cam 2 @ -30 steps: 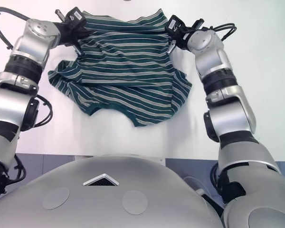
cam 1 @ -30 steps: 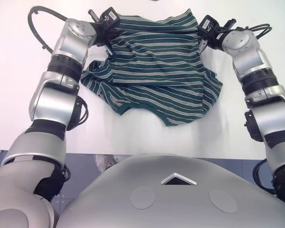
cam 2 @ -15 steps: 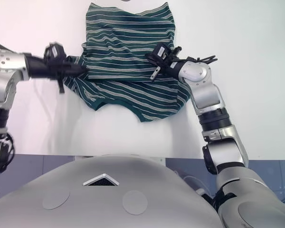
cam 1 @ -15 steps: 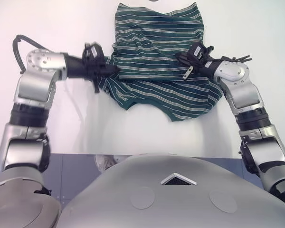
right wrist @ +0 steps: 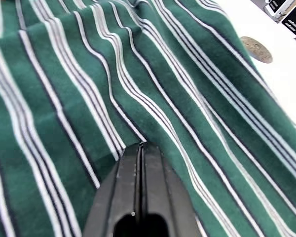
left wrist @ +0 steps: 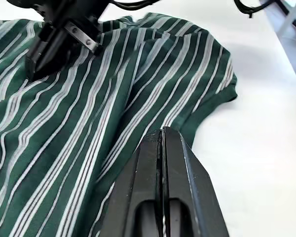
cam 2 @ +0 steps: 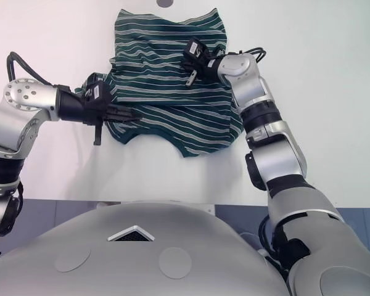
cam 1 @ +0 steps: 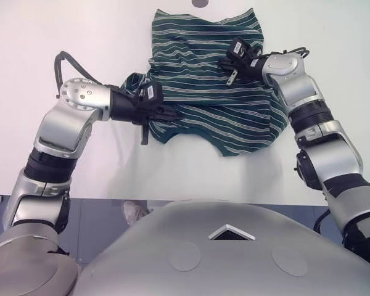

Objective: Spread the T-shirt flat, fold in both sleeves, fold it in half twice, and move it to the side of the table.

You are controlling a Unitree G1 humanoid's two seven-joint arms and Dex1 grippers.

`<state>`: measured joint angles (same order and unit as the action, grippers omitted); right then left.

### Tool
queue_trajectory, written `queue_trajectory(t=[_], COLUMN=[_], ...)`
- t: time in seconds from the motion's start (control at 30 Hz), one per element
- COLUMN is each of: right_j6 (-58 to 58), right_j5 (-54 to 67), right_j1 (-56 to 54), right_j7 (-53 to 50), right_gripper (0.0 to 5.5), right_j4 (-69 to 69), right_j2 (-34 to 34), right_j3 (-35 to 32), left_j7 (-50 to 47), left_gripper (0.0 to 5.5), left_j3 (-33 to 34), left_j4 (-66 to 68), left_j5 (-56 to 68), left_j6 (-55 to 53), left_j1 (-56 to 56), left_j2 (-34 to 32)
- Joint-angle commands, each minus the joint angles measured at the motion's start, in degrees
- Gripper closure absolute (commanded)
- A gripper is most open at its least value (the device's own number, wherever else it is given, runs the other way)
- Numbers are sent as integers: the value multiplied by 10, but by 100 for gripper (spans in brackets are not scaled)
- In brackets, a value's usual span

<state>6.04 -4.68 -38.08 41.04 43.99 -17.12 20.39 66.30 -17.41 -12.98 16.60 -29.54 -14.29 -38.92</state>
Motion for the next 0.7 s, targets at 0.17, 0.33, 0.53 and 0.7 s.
queue_trajectory(t=[0.17,0.33,0.53,0.7], right_j6=[8,13,-62,-42], right_j5=[-34,-49,-20,50], right_j1=[-62,-86,-92,-11], right_j7=[-62,-116,-118,37], right_gripper=[550,550,550,550], right_j4=[184,247,228,-69], right_j2=[38,45,48,-27], right_j3=[-13,-27,-63,-92], left_j7=[21,84,32,-16], left_gripper=[548,548,548,548], left_j3=[-156,-115,-52,68], left_j4=[96,-22,-24,-23], left_j5=[-213,-120,-65,62], left_j6=[114,79,55,-38], left_j1=[5,79,68,-6], left_j2=[-83,-146,-97,-25])
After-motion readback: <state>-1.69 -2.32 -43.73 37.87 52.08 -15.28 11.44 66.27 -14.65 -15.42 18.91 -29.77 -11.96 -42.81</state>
